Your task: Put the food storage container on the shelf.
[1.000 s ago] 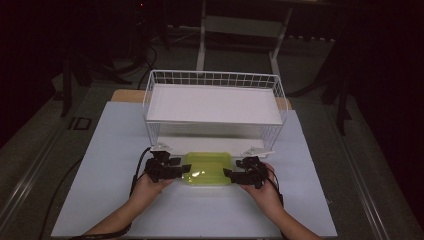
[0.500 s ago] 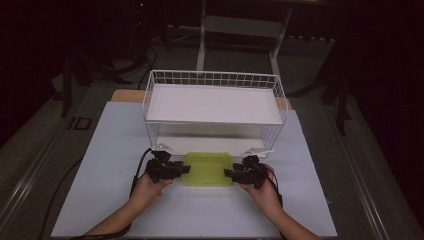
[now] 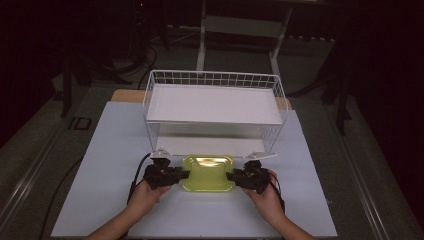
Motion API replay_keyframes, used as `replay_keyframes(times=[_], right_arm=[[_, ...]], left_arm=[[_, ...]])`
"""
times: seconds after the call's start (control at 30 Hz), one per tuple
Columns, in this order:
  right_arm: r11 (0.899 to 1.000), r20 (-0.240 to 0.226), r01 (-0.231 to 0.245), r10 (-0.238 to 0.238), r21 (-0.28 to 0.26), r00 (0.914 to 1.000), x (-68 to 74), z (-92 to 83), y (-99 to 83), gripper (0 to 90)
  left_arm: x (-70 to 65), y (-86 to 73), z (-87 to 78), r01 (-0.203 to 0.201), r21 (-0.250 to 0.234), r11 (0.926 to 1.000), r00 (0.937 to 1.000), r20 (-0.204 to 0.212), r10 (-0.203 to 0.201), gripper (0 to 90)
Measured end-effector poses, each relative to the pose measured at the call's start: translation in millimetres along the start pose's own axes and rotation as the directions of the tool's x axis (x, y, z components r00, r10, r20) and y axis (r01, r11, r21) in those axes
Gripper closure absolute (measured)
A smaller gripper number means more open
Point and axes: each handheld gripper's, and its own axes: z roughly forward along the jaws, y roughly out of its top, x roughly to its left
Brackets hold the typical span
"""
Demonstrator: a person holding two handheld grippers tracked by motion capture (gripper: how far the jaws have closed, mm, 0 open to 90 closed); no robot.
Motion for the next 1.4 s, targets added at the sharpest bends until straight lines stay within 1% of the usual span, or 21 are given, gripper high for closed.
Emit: replay_keyframes(times=[0.07,0.13,0.23,0.33,0.37,0.4,0.47,0.53,0.63,0.67,0.8,0.9,1.0,1.1,1.13,1.17,1.2,1.27,1.3,1.33,1.4], right_arm=[[1.0,-0.023,-0.016,0.016,0.006,0.9996,0.6,-1.6,-1.8,71.0],[1.0,-0.03,-0.013,0.013,0.015,0.9995,2.8,-3.2,-3.1,72.1],[0.999,-0.045,-0.022,0.023,0.023,0.9987,6.4,-4.7,-5.8,74.1],[1.0,-0.036,-0.021,0.022,0.022,0.9991,9.1,-6.0,-7.0,75.2],[1.0,-0.034,-0.018,0.019,0.021,0.9993,9.8,-6.1,-7.3,77.0],[1.0,-0.021,-0.008,0.009,0.026,0.9997,11.7,-6.4,-8.0,77.3],[1.0,-0.031,-0.023,0.024,0.019,0.9992,10.9,-7.0,-7.0,77.3],[1.0,-0.029,-0.025,0.025,0.008,0.9993,11.0,-8.2,-4.1,77.2],[1.0,-0.028,-0.027,0.027,-0.01,0.9992,10.4,-11.7,1.4,77.3],[1.0,-0.023,-0.026,0.026,-0.016,0.9994,10.0,-12.9,3.6,77.3],[0.998,-0.021,-0.044,0.043,-0.047,0.9989,5.9,-16.6,15.3,77.3],[0.996,-0.019,-0.049,0.048,-0.072,0.9987,2.3,-20.7,24.8,77.4],[0.995,0.0,-0.049,0.049,-0.086,0.9988,-1.1,-19.8,32.5,77.3],[0.994,0.016,-0.069,0.07,-0.083,0.9974,-7.0,-14.2,35.9,77.0],[0.994,0.016,-0.069,0.07,-0.083,0.9974,-7.0,-14.2,35.9,77.0],[0.994,0.02,-0.074,0.076,-0.08,0.9969,-10.0,-10.9,36.5,76.9],[0.994,0.03,-0.085,0.087,-0.075,0.9957,-14.9,-6.2,36.9,76.7],[0.994,0.039,-0.092,0.095,-0.065,0.9947,-19.3,-2.2,36.7,76.5],[0.994,0.041,-0.094,0.097,-0.064,0.9945,-20.6,-0.7,36.5,76.4],[0.993,0.045,-0.103,0.106,-0.056,0.9934,-22.2,1.0,36.1,76.4],[0.993,0.055,-0.102,0.105,-0.051,0.993,-24.1,3.3,35.9,76.3]], left_arm=[[-3.9,-2.4,-1.8,-0.019,0.0,0.9998,0.9998,-0.009,0.019,72.0],[-6.7,-4.0,-3.4,-0.025,0.007,0.9997,0.9996,-0.015,0.025,73.2],[-10.0,-5.8,-5.1,-0.015,0.015,0.9998,0.9996,-0.024,0.016,75.2],[-11.1,-6.3,-6.6,-0.007,0.017,0.9998,0.9995,-0.03,0.007,78.9],[-11.9,-6.8,-9.1,-0.018,0.016,0.9997,0.9992,-0.035,0.019,78.9],[-11.6,-6.5,-10.3,-0.011,0.012,0.9999,0.9995,-0.031,0.011,80.0],[-11.9,-5.0,-11.7,-0.013,0.007,0.9999,0.9993,-0.034,0.014,80.0],[-12.0,-2.3,-12.6,-0.006,0.0,1.0,0.9994,-0.034,0.006,80.0],[-12.6,3.8,-14.7,-0.015,-0.018,0.9997,0.999,-0.042,0.014,80.1],[-12.7,7.1,-15.4,-0.021,-0.025,0.9995,0.9987,-0.047,0.019,80.1],[-11.9,21.1,-18.1,-0.02,-0.061,0.9979,0.9981,-0.059,0.017,80.3],[-9.3,29.1,-18.5,-0.021,-0.085,0.9962,0.9983,-0.056,0.017,80.5],[-4.4,35.6,-14.2,-0.015,-0.094,0.9955,0.9982,-0.059,0.01,80.5],[1.7,40.0,-5.0,-0.006,-0.092,0.9957,0.9977,-0.067,0.0,80.5],[1.7,40.0,-5.0,-0.006,-0.092,0.9957,0.9977,-0.067,0.0,80.6],[5.7,41.0,1.2,0.003,-0.084,0.9964,0.9979,-0.064,-0.009,80.6],[7.3,41.1,4.6,0.013,-0.082,0.9966,0.9979,-0.062,-0.018,80.5],[9.7,40.8,9.5,0.02,-0.072,0.9972,0.9978,-0.061,-0.025,80.5],[11.7,40.7,12.6,0.03,-0.065,0.9975,0.9978,-0.057,-0.034,80.5],[12.8,40.5,14.6,0.029,-0.065,0.9975,0.9978,-0.058,-0.033,80.5],[15.1,40.9,18.3,0.041,-0.063,0.9972,0.9976,-0.054,-0.044,80.5]])
